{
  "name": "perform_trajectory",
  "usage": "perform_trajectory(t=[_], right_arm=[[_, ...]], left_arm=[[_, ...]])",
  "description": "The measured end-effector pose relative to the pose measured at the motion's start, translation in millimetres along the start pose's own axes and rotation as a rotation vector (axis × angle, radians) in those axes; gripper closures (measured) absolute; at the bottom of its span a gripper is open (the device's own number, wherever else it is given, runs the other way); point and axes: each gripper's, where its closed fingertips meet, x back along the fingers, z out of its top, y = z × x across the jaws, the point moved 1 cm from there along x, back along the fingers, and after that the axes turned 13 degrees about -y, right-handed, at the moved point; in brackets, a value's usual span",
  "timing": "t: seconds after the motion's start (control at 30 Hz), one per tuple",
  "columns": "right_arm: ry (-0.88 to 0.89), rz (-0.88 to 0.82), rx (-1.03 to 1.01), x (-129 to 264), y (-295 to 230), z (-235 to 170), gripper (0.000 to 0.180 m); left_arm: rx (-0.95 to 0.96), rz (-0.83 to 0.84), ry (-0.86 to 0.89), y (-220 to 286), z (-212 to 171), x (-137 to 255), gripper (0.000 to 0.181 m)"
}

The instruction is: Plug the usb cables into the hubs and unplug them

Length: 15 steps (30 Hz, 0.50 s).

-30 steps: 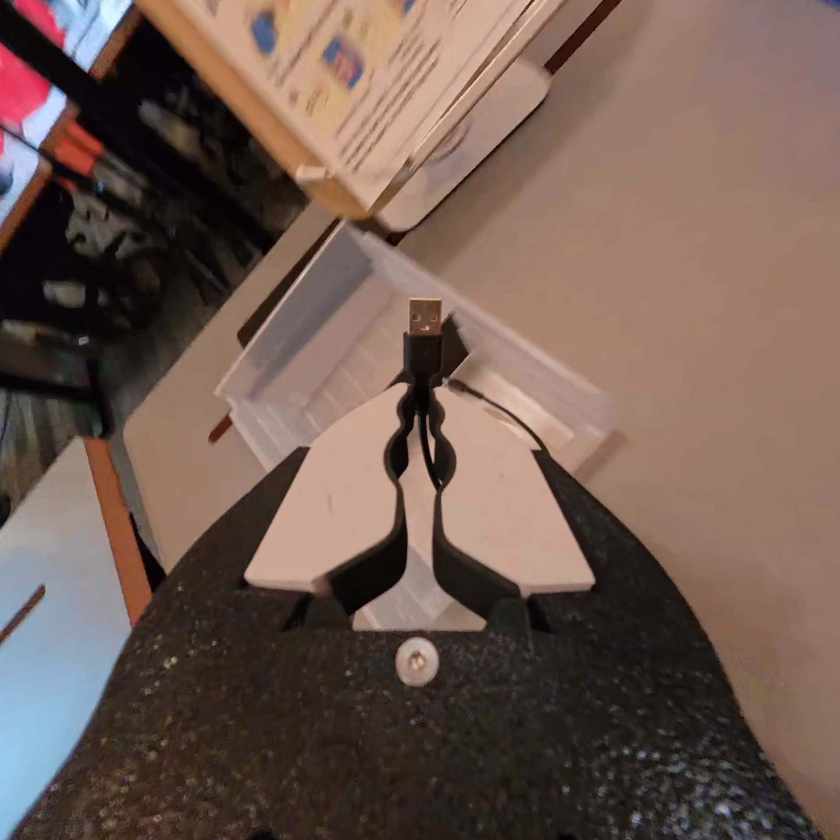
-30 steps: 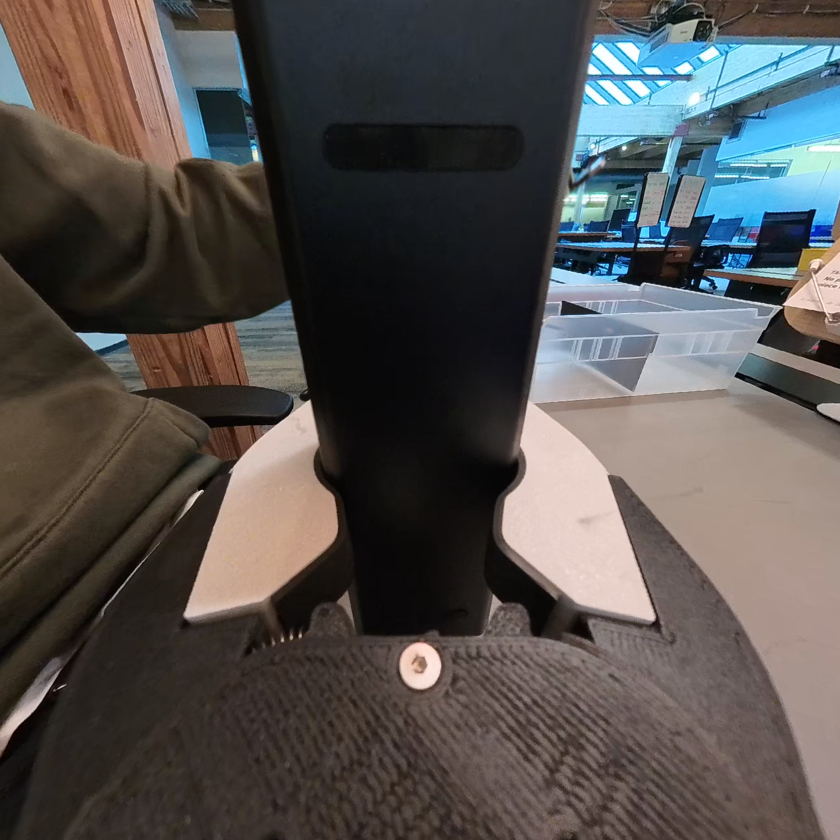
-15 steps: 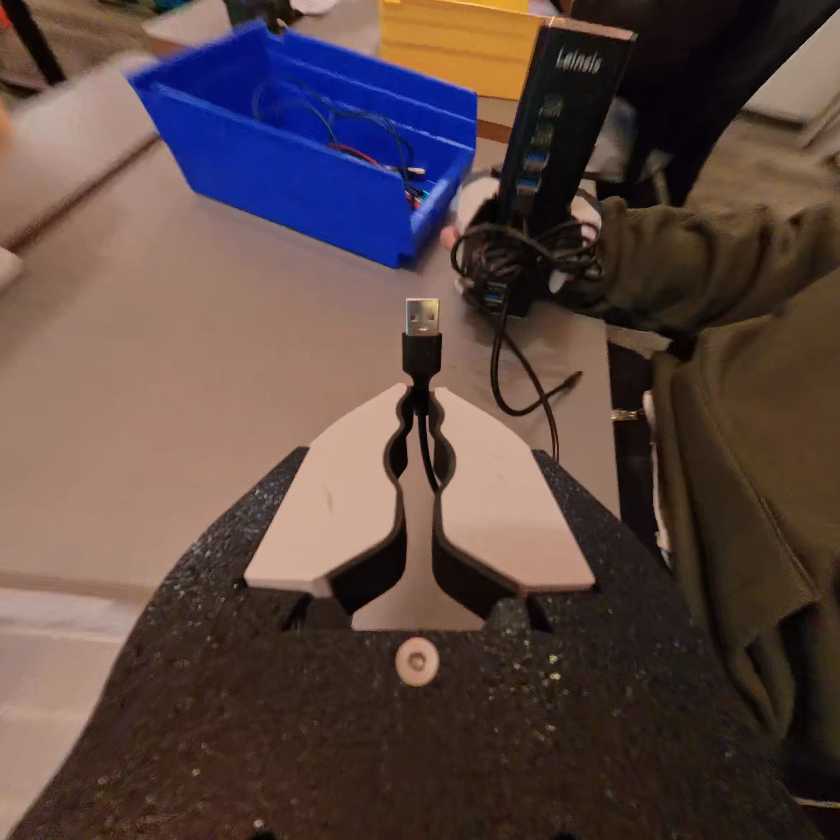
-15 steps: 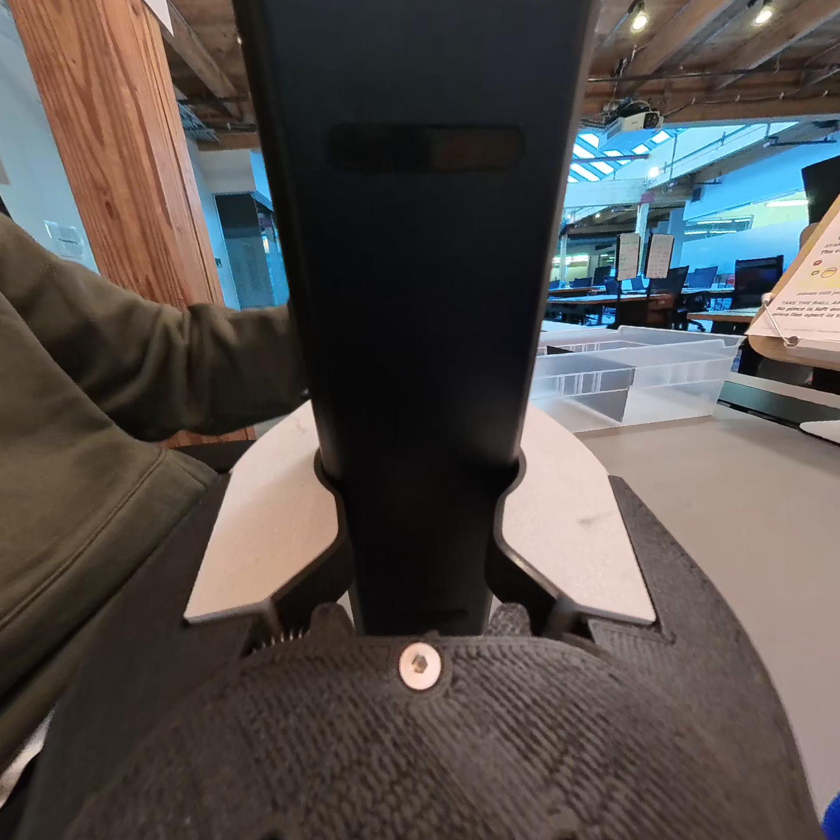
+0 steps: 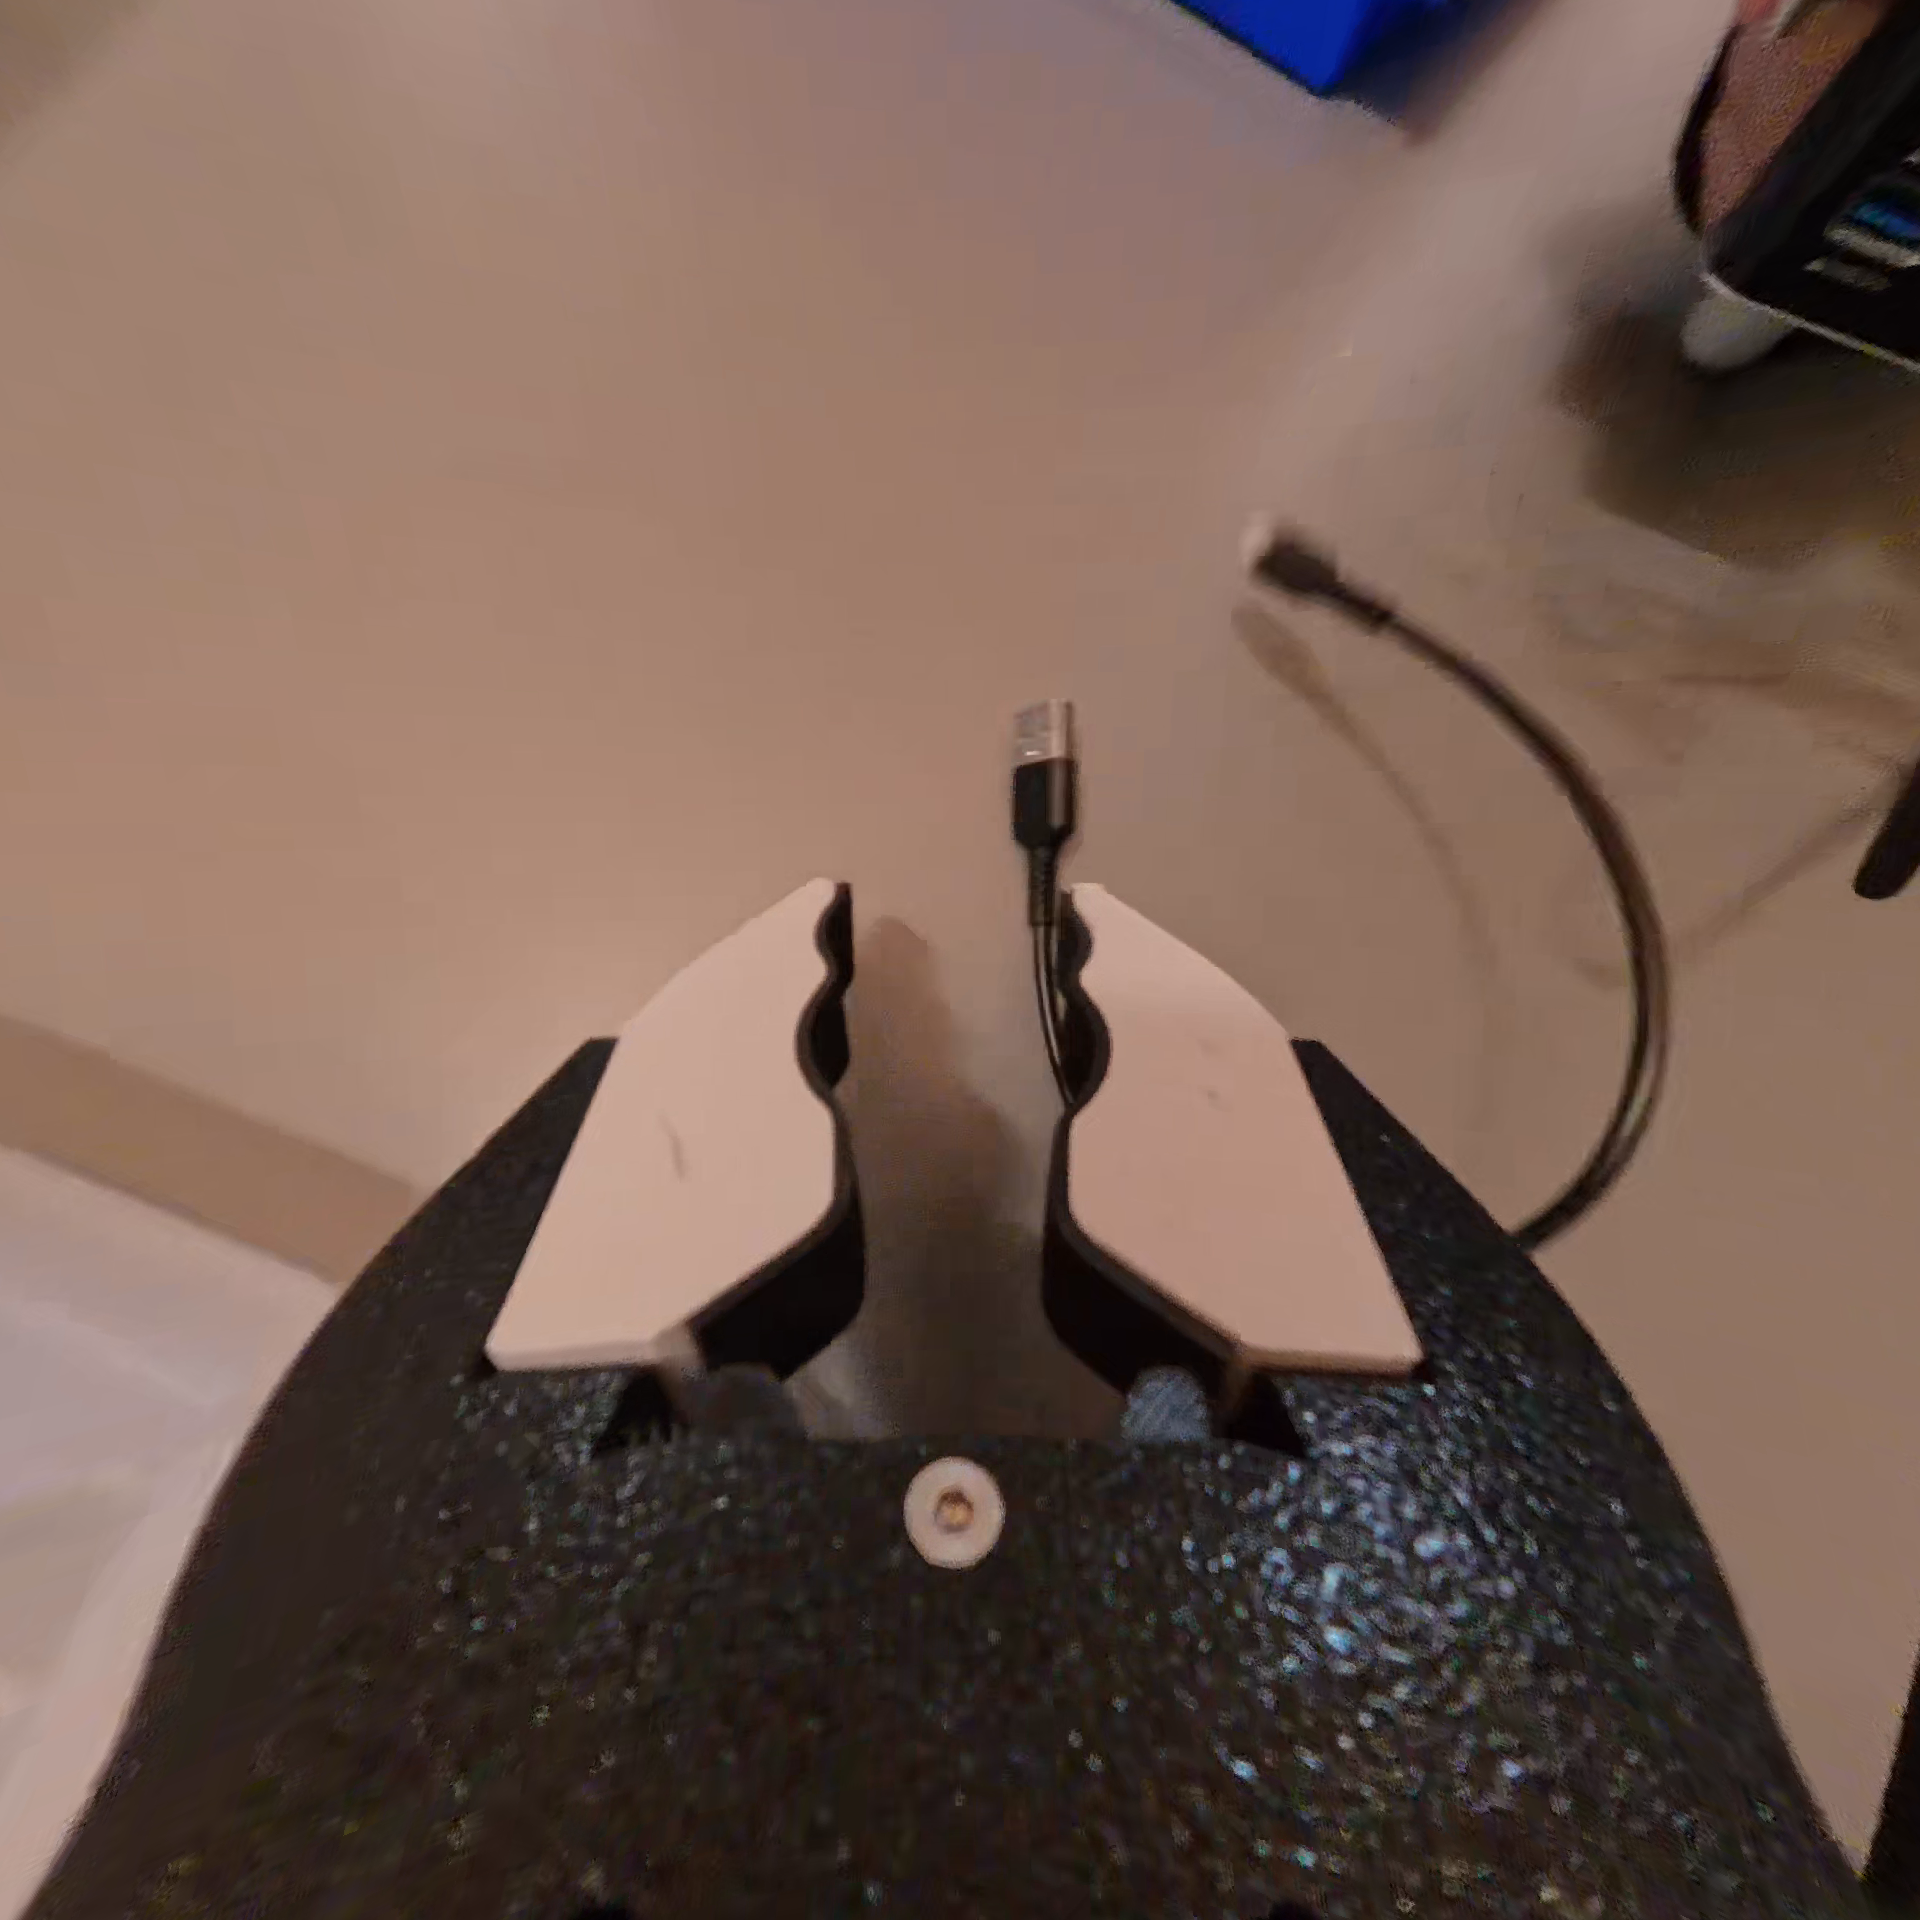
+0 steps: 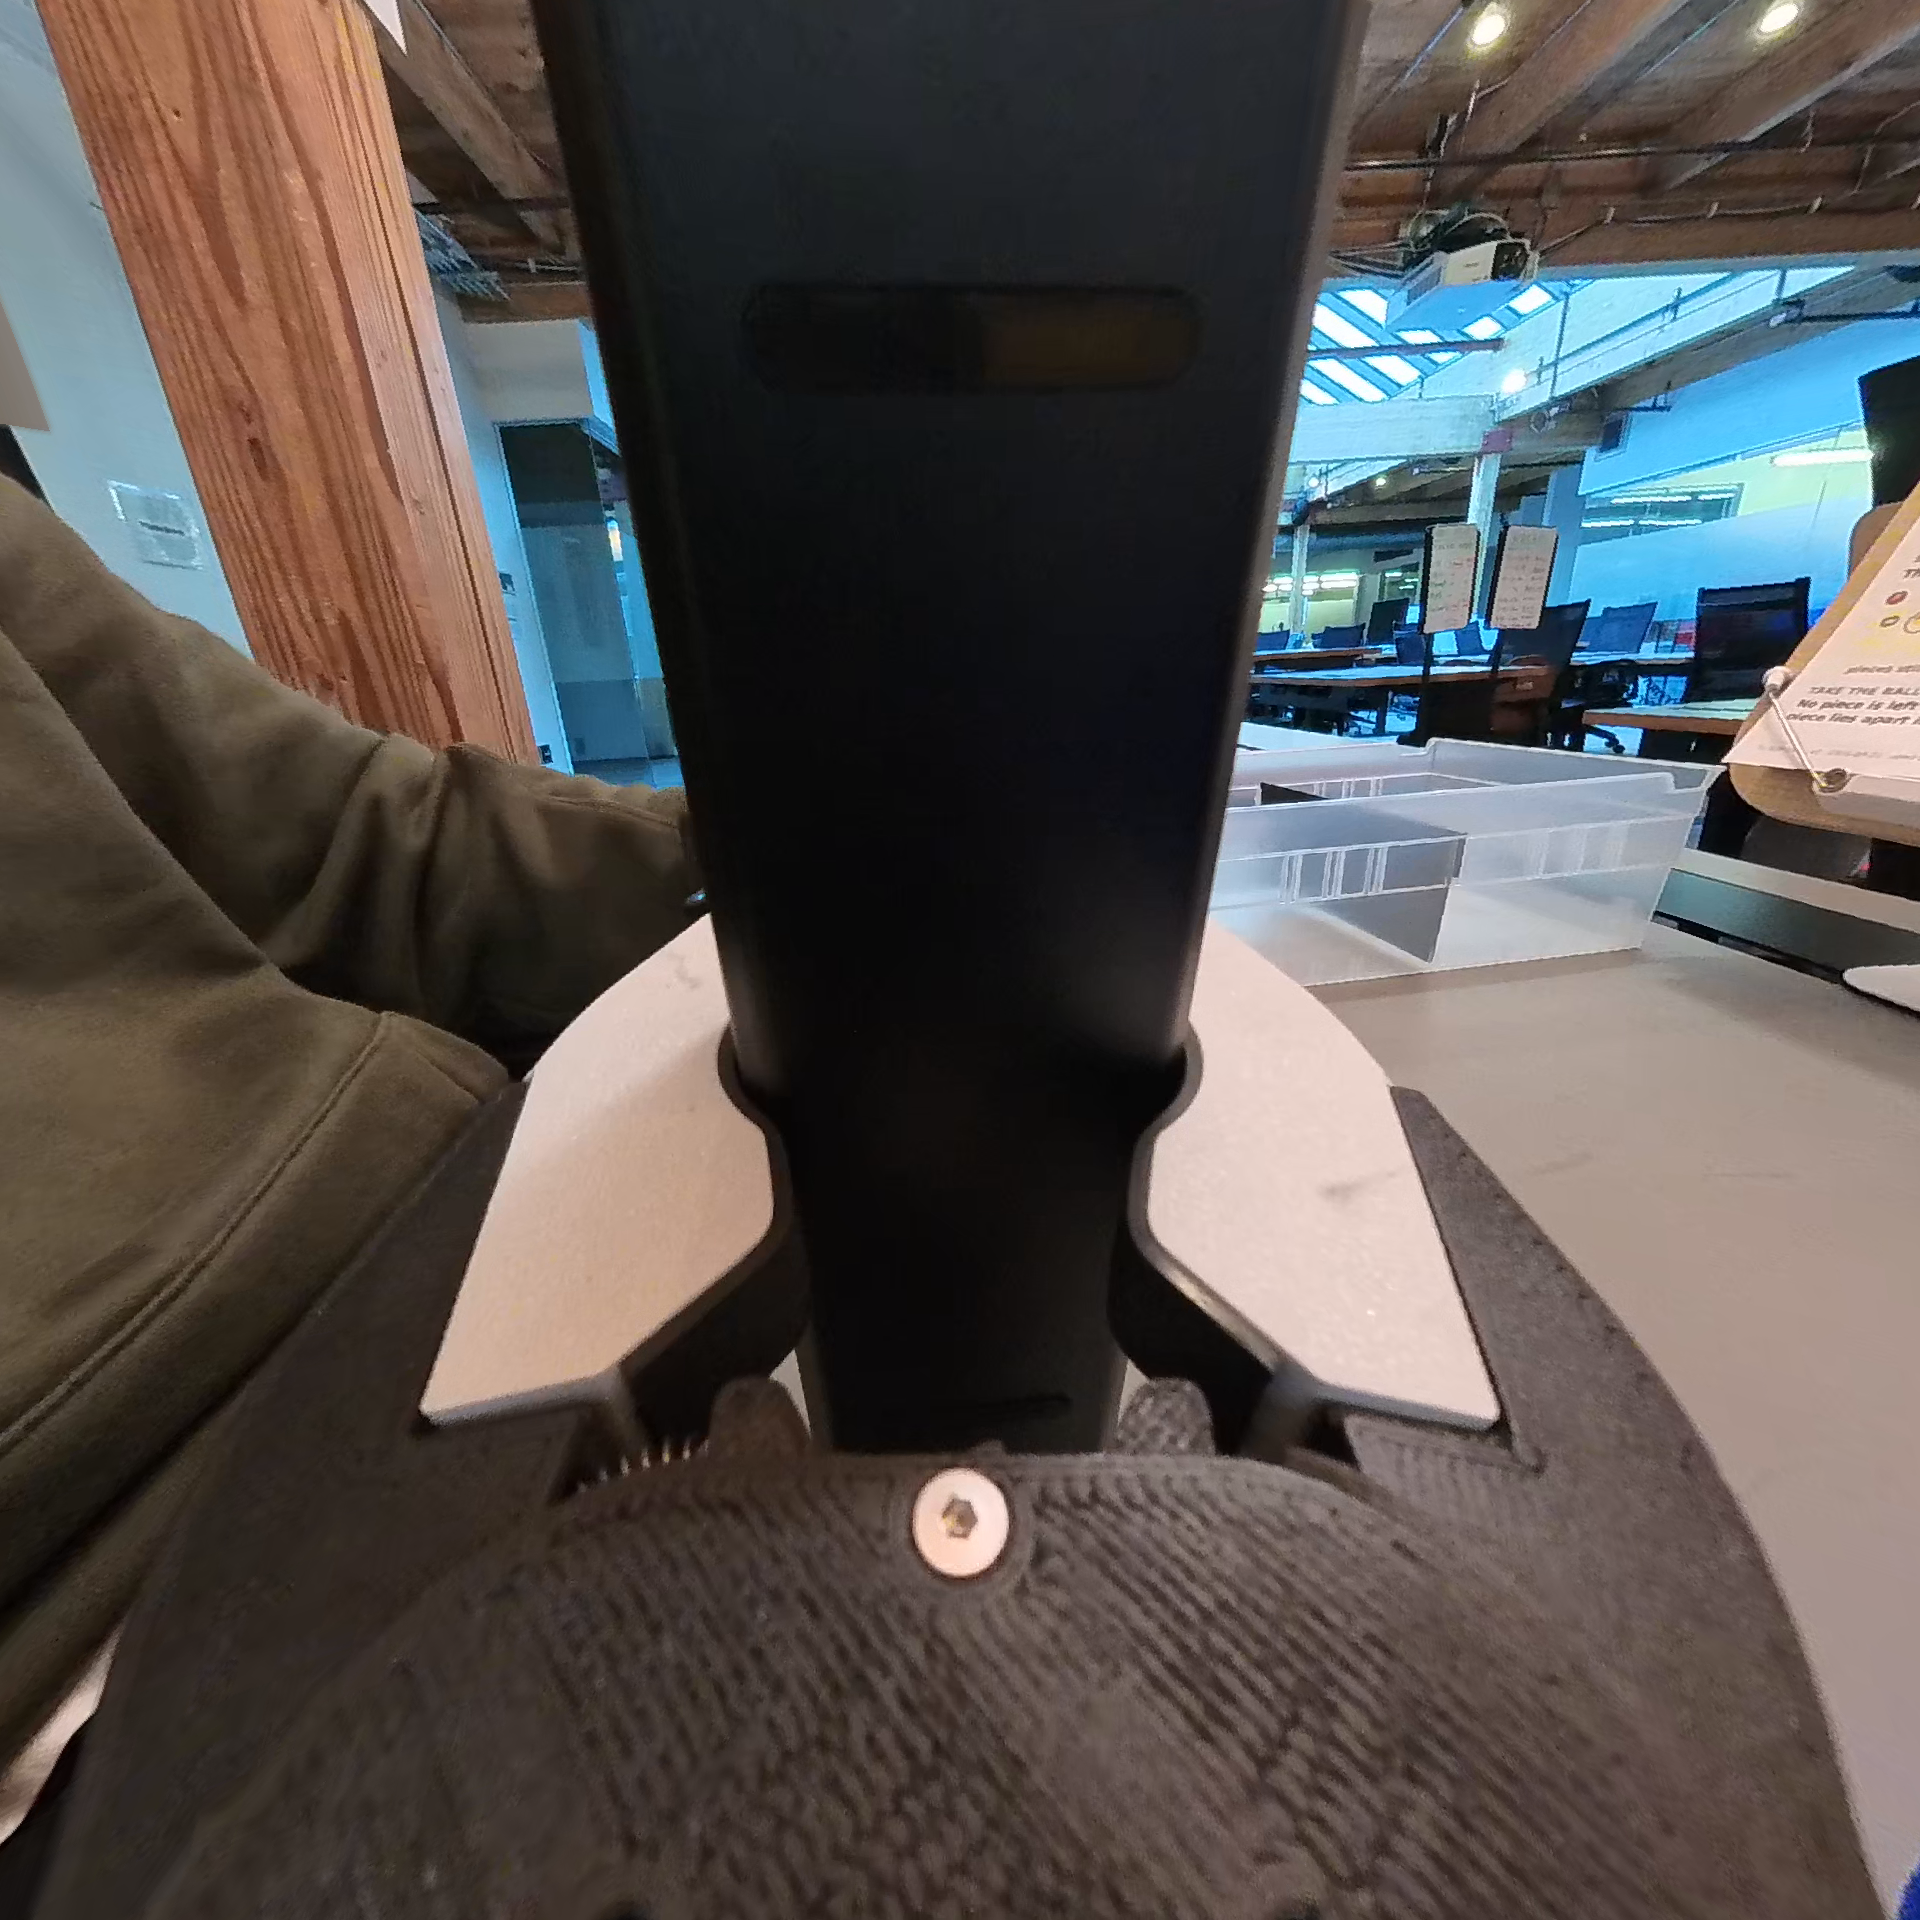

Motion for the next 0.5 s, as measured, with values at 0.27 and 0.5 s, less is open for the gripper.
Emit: perform_trajectory(t=[0.27,0.5], right_arm=[[-0.006,0.002,0.001,-1,-1,0,0.107],[-0.004,0.003,-0.001,-1,0,0,0.107]], left_arm=[[-0.234,0.074,0.135,54,-7,49,0.148],[-0.435,0.022,-0.175,115,-44,1,0.162]])
